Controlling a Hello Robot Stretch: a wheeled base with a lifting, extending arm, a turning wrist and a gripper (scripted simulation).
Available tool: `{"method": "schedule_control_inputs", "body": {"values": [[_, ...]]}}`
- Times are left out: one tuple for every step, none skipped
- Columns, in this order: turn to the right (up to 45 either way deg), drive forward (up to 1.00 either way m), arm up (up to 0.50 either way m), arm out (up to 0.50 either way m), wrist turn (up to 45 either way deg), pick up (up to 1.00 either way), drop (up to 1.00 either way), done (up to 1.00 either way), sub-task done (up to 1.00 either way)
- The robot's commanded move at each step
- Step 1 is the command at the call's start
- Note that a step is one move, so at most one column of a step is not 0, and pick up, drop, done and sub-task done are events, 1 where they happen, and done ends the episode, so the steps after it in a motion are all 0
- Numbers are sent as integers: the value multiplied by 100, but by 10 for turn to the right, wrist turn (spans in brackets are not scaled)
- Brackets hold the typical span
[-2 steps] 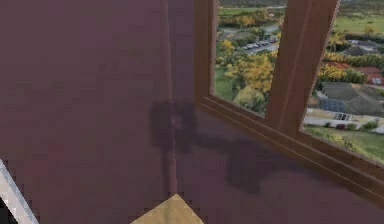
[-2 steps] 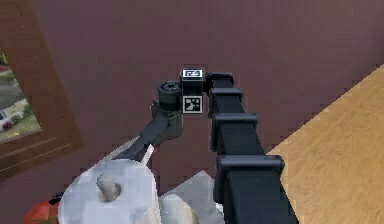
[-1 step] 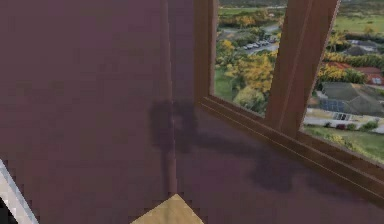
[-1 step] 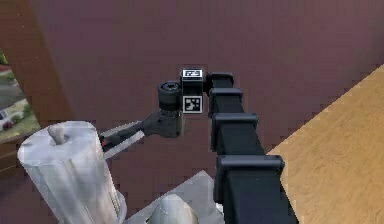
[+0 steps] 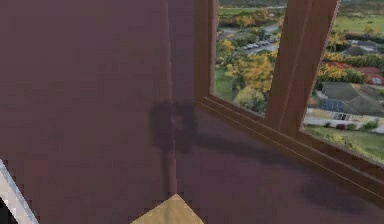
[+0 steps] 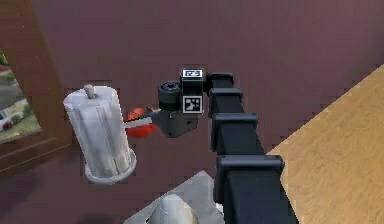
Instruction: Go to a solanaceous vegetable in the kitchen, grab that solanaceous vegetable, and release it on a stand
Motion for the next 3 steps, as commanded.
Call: {"method": "schedule_control_inputs", "body": {"values": [[0,0,0,0,450,0,0,0,0],[0,0,-26,0,0,0,0,0,0],[0,0,-50,0,0,0,0,0,0]]}}
